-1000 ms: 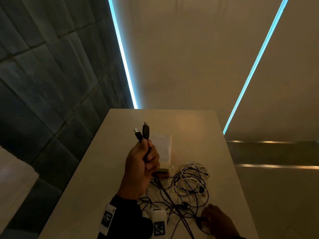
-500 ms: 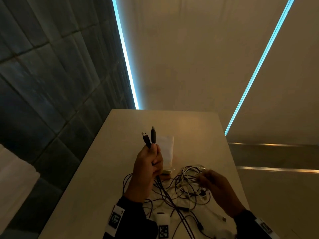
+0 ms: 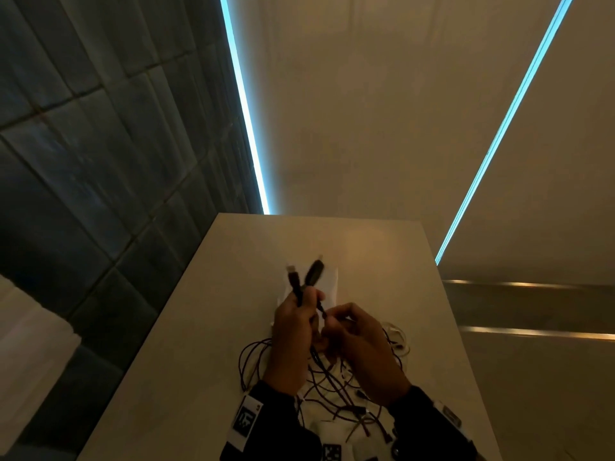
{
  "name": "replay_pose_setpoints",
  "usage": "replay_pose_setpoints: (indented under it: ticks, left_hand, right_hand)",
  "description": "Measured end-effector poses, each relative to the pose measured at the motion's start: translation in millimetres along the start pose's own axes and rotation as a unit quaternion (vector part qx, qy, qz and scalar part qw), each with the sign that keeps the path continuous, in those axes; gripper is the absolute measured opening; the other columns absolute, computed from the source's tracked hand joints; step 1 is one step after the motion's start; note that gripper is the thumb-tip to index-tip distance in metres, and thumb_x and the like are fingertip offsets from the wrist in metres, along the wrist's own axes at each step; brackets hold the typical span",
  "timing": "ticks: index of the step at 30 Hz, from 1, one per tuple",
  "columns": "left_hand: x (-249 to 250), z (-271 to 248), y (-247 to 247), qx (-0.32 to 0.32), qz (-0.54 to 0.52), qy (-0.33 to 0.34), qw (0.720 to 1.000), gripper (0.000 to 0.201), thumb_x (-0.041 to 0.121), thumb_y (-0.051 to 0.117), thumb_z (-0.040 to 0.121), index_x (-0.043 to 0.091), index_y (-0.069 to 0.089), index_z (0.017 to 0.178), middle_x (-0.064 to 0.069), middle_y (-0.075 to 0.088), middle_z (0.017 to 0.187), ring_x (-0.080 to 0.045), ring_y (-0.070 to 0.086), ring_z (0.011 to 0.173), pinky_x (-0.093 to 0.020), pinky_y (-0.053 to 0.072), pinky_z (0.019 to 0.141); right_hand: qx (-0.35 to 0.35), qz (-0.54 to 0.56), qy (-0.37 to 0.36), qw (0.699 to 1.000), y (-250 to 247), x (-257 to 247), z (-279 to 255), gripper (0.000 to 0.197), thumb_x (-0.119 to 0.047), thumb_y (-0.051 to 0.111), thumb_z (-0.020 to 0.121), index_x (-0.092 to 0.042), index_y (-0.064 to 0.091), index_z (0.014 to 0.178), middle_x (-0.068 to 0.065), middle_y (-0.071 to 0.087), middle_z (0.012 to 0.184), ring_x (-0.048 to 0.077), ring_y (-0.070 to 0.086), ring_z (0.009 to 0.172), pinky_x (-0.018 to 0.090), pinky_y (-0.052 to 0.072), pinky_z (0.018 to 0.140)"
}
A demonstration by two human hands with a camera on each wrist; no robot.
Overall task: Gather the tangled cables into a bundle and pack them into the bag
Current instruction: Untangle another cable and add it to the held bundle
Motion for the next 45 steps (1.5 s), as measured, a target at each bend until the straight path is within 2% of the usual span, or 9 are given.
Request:
replay_pose_setpoints:
  ticks: [3, 7, 14, 18, 24, 30, 36, 43, 45]
  left_hand:
    - [10.7, 0.7, -3.1, -0.006, -0.012, 0.029, 0.999, 0.030, 0.032, 0.045, 0.099, 0.006, 0.061, 0.099, 0.004, 0.030, 0.051, -0.008, 0.024, 0.041, -0.022, 0.023, 0.040]
    - [8.0, -7.3, 13.2, -0.045, 0.051, 0.015, 0.998, 0.029, 0.034, 0.045, 0.099, 0.012, 0.064, 0.096, -0.004, 0.057, 0.064, -0.017, 0.058, 0.056, -0.024, 0.045, 0.045]
    - [23.2, -1.8, -2.7, -0.009, -0.059, 0.042, 0.997, 0.041, 0.040, 0.039, 0.098, 0.004, 0.050, 0.082, -0.002, 0.051, 0.067, -0.017, 0.051, 0.061, -0.030, 0.046, 0.062]
    - [30.3, -0.4, -1.8, -0.050, -0.154, 0.030, 0.986, 0.033, 0.038, 0.041, 0.093, 0.011, 0.045, 0.075, 0.004, 0.027, 0.054, -0.010, 0.020, 0.046, -0.023, 0.023, 0.043]
    - [32.3, -1.4, -9.3, -0.073, -0.122, 0.014, 0.990, 0.034, 0.029, 0.034, 0.100, 0.008, 0.049, 0.079, 0.005, 0.028, 0.052, -0.009, 0.023, 0.045, -0.023, 0.024, 0.044]
    - [45.5, -0.6, -30.6, -0.034, -0.159, 0.032, 0.986, 0.036, 0.029, 0.033, 0.102, 0.013, 0.045, 0.072, 0.007, 0.026, 0.051, -0.007, 0.016, 0.041, -0.025, 0.013, 0.043]
    - [24.4, -0.6, -46.2, 0.022, -0.101, -0.023, 0.994, 0.036, 0.030, 0.032, 0.104, 0.013, 0.046, 0.074, 0.001, 0.036, 0.050, -0.008, 0.021, 0.036, -0.019, 0.016, 0.037]
    - [17.2, -6.7, -22.9, -0.040, -0.182, -0.095, 0.978, 0.039, 0.034, 0.031, 0.103, 0.014, 0.048, 0.074, -0.024, 0.072, 0.095, -0.034, 0.069, 0.081, -0.045, 0.054, 0.078]
    - [25.5, -8.1, -13.6, -0.079, -0.256, -0.086, 0.960, 0.038, 0.034, 0.034, 0.102, 0.014, 0.049, 0.073, -0.018, 0.067, 0.079, -0.029, 0.064, 0.066, -0.043, 0.053, 0.074]
  right_hand:
    - [0.002, -0.046, -0.015, 0.999, -3.4, 1.8, -7.4, 0.020, -0.014, 0.056, 0.093, 0.003, 0.061, 0.084, 0.012, 0.053, 0.059, 0.022, 0.044, 0.051, 0.030, 0.041, 0.049]
    - [0.008, -0.060, -0.034, 0.998, 2.6, -16.1, -4.8, 0.023, -0.015, 0.052, 0.096, 0.001, 0.059, 0.082, 0.003, 0.051, 0.053, 0.011, 0.040, 0.042, 0.024, 0.033, 0.042]
    - [-0.078, -0.118, -0.044, 0.989, 9.7, -1.6, 3.4, 0.035, -0.026, 0.053, 0.095, 0.001, 0.054, 0.074, -0.006, 0.043, 0.054, 0.006, 0.034, 0.046, 0.017, 0.030, 0.044]
    - [-0.088, -0.229, -0.059, 0.968, -1.2, 37.0, 7.5, 0.031, -0.034, 0.052, 0.096, -0.015, 0.059, 0.073, -0.005, 0.052, 0.064, 0.006, 0.045, 0.058, 0.022, 0.039, 0.057]
    - [-0.056, -0.287, -0.034, 0.956, -24.0, 85.0, 19.8, 0.028, -0.032, 0.046, 0.095, -0.018, 0.060, 0.075, 0.012, 0.058, 0.071, 0.012, 0.051, 0.065, 0.032, 0.043, 0.062]
    - [-0.039, -0.341, 0.035, 0.939, -54.3, 136.4, 19.6, 0.039, -0.015, 0.049, 0.096, -0.033, 0.058, 0.063, -0.009, 0.053, 0.058, 0.001, 0.048, 0.057, 0.028, 0.039, 0.060]
    - [0.079, -0.165, 0.016, 0.983, -38.6, 52.7, 28.7, 0.023, -0.017, 0.055, 0.095, -0.007, 0.062, 0.075, -0.005, 0.046, 0.054, 0.009, 0.037, 0.045, 0.024, 0.029, 0.043]
    - [-0.116, -0.086, -0.053, 0.988, 47.9, -42.3, -0.7, 0.019, 0.002, 0.051, 0.093, 0.002, 0.056, 0.075, -0.008, 0.053, 0.048, -0.001, 0.046, 0.042, 0.011, 0.037, 0.044]
    - [-0.131, -0.104, -0.050, 0.985, 53.3, -31.2, -5.4, 0.021, 0.002, 0.055, 0.091, -0.001, 0.057, 0.071, -0.010, 0.052, 0.050, -0.001, 0.043, 0.044, 0.011, 0.035, 0.047]
Point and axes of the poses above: each hand's wrist, its own z-axis towards the middle knuckle, its own y-axis out of the palm, x = y × z, the point moved 10 cm from there along z, towards the middle knuckle
